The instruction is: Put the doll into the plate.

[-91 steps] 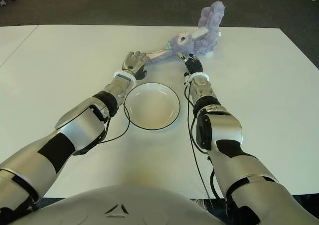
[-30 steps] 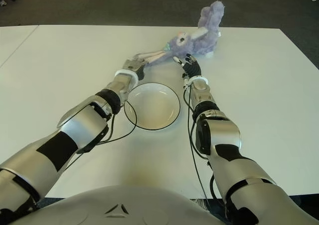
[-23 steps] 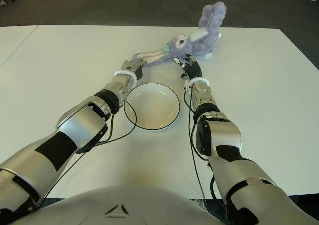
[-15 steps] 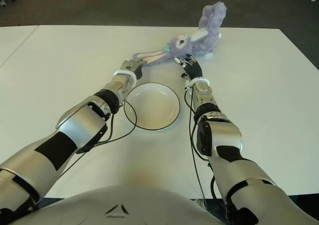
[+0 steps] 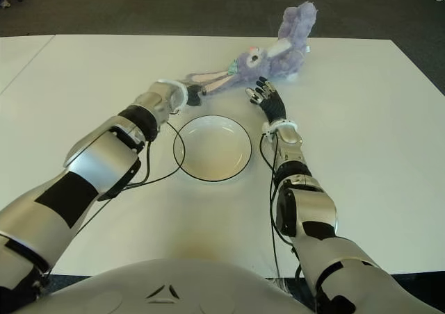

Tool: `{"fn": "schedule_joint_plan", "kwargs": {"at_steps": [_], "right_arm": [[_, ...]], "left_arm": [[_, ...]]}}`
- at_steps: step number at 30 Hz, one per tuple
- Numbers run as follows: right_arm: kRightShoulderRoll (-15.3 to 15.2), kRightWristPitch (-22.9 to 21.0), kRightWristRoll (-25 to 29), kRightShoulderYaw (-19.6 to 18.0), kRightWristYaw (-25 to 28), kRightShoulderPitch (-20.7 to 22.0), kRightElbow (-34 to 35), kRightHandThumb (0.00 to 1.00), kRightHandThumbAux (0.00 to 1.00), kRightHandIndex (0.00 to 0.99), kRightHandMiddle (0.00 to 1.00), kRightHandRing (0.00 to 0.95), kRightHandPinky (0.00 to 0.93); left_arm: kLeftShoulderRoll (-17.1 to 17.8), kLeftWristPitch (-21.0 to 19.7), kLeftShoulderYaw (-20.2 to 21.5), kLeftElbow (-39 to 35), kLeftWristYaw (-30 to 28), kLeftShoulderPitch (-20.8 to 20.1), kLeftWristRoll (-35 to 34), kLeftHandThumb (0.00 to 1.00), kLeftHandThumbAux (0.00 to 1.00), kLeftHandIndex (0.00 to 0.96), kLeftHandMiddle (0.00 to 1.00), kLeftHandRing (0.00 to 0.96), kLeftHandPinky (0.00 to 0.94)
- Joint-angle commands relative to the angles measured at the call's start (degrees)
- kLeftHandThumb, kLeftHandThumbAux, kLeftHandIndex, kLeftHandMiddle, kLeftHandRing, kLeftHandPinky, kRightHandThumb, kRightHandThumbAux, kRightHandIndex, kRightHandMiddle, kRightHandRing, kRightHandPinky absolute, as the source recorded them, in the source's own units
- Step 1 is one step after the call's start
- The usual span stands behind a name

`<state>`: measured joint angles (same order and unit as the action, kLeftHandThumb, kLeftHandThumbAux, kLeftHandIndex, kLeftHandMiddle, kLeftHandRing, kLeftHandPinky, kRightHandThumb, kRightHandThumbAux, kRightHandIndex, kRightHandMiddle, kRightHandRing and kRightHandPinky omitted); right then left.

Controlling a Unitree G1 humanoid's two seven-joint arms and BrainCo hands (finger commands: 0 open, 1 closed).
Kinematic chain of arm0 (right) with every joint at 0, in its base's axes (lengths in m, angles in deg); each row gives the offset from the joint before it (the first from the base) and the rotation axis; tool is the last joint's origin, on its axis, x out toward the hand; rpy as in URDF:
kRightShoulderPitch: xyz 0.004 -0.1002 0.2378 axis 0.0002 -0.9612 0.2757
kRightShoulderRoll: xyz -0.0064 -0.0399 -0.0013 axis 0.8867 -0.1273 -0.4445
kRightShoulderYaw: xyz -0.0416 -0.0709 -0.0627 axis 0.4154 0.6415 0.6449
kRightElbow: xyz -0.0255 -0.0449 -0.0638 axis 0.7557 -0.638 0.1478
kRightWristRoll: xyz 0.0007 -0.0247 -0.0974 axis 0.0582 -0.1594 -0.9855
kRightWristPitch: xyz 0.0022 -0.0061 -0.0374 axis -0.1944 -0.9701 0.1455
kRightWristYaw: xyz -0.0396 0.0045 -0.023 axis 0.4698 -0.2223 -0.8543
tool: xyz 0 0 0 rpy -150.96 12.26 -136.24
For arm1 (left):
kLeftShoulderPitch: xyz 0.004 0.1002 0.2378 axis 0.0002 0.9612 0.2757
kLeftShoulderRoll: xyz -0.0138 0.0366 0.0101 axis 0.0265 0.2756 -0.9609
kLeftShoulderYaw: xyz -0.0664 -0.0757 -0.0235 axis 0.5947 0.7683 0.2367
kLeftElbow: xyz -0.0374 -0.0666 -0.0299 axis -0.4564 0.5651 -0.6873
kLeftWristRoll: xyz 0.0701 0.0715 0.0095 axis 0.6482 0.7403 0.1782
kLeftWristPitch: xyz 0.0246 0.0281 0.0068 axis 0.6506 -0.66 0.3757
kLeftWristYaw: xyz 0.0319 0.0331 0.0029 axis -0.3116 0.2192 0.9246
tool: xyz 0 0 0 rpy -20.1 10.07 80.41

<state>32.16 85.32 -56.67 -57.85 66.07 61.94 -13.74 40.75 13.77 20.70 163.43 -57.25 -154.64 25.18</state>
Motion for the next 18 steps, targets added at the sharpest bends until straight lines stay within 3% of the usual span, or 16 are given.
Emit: {"fn": "schedule_joint_plan", "kwargs": {"at_steps": [1, 5, 9, 12, 18], "right_arm": [[2.80, -1.72, 2.85, 1.87, 6.23, -13.50, 7.13, 0.191, 0.598, 0.000, 0.000, 0.055, 0.211], [3.39, -3.18, 3.35, 2.81, 6.72, -14.77, 10.73, 0.177, 0.568, 0.000, 0.000, 0.066, 0.207], [3.81, -4.83, 4.12, 3.43, 7.25, -15.62, 12.99, 0.160, 0.553, 0.000, 0.000, 0.079, 0.255], [4.07, -5.25, 4.35, 3.76, 7.28, -15.89, 13.74, 0.159, 0.551, 0.000, 0.000, 0.087, 0.277], [4.76, -6.61, 4.88, 4.69, 7.04, -16.85, 16.61, 0.181, 0.554, 0.000, 0.000, 0.090, 0.290]], "left_arm": [[2.88, 16.32, -0.70, 1.00, -16.99, 6.24, -2.62, 0.214, 0.502, 0.195, 0.406, 0.524, 0.605], [4.26, 20.94, -0.27, 0.36, -16.53, 6.40, -3.46, 0.290, 0.579, 0.248, 0.440, 0.560, 0.635], [8.80, 30.99, 3.05, -2.92, -26.47, 3.33, -9.81, 0.323, 0.601, 0.245, 0.467, 0.579, 0.625], [9.76, 33.65, 3.01, -3.56, -27.09, 4.08, -10.86, 0.327, 0.602, 0.241, 0.473, 0.575, 0.601], [13.32, 41.24, 5.02, -8.07, -36.33, 6.03, -17.94, 0.368, 0.616, 0.220, 0.496, 0.569, 0.581]]}}
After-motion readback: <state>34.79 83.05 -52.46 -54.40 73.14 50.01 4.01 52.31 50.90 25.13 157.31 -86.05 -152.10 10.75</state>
